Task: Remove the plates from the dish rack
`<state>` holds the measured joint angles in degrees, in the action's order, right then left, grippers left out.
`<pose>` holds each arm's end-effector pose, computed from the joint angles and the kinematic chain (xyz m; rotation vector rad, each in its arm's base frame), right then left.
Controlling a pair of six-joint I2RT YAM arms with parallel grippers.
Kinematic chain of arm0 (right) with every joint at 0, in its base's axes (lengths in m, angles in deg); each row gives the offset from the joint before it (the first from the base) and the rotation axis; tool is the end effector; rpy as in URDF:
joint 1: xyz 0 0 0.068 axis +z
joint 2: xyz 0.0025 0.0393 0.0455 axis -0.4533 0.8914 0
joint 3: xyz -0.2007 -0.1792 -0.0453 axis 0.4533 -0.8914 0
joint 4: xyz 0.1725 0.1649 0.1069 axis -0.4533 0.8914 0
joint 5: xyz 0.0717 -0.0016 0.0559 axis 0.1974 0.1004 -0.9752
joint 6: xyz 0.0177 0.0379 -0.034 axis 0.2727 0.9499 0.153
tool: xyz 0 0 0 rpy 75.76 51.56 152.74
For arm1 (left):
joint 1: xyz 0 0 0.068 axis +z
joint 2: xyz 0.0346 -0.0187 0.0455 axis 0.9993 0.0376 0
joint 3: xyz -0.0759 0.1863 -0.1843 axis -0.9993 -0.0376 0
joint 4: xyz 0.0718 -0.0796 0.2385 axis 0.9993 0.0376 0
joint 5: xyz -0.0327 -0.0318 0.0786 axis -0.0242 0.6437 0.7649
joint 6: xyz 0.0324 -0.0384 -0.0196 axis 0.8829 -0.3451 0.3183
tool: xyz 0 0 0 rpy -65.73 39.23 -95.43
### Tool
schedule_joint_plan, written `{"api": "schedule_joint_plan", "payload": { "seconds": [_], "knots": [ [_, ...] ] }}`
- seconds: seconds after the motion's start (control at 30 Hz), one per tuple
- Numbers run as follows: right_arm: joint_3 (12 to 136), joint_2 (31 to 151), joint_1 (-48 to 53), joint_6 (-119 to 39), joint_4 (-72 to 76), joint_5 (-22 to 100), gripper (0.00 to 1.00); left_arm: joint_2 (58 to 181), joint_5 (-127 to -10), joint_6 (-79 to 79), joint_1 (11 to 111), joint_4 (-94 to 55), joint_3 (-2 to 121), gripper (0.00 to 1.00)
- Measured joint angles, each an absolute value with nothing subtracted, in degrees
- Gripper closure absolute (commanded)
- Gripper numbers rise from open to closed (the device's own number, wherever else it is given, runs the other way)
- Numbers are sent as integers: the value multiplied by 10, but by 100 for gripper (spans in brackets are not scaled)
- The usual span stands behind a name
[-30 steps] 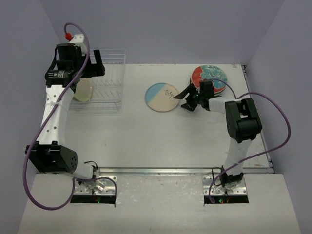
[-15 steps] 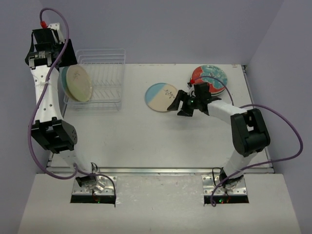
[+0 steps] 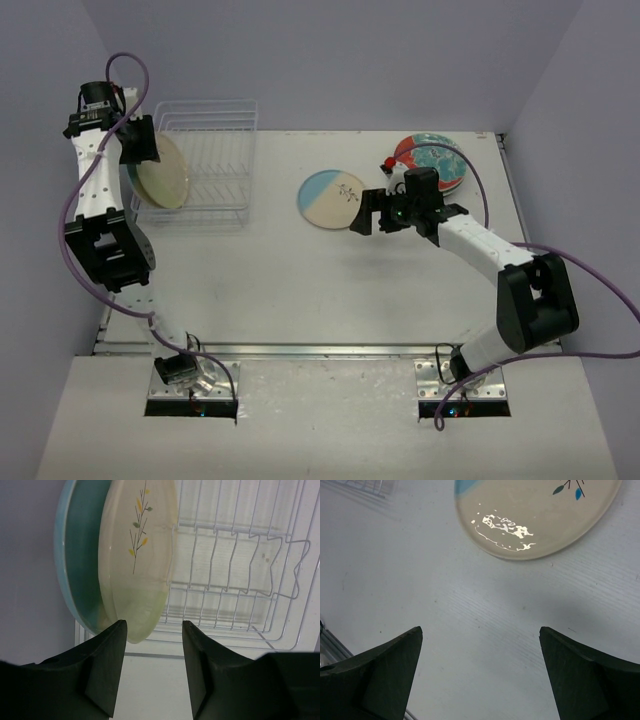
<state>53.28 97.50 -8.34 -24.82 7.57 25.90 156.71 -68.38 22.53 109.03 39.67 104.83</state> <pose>0.3096 0.1174 0.2270 -0.1285 2.3152 0.7730 0.4002 0.1496 0.3546 -0.1671 2.4521 0.0699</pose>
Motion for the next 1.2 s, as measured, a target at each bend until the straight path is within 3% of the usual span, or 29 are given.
{"api": "schedule_joint_plan", "payload": {
  "seconds": [1.2],
  "knots": [
    [497, 975, -83, -279, 67, 268, 1, 1585, -645, 231, 1086, 353, 1072, 54]
  ]
}}
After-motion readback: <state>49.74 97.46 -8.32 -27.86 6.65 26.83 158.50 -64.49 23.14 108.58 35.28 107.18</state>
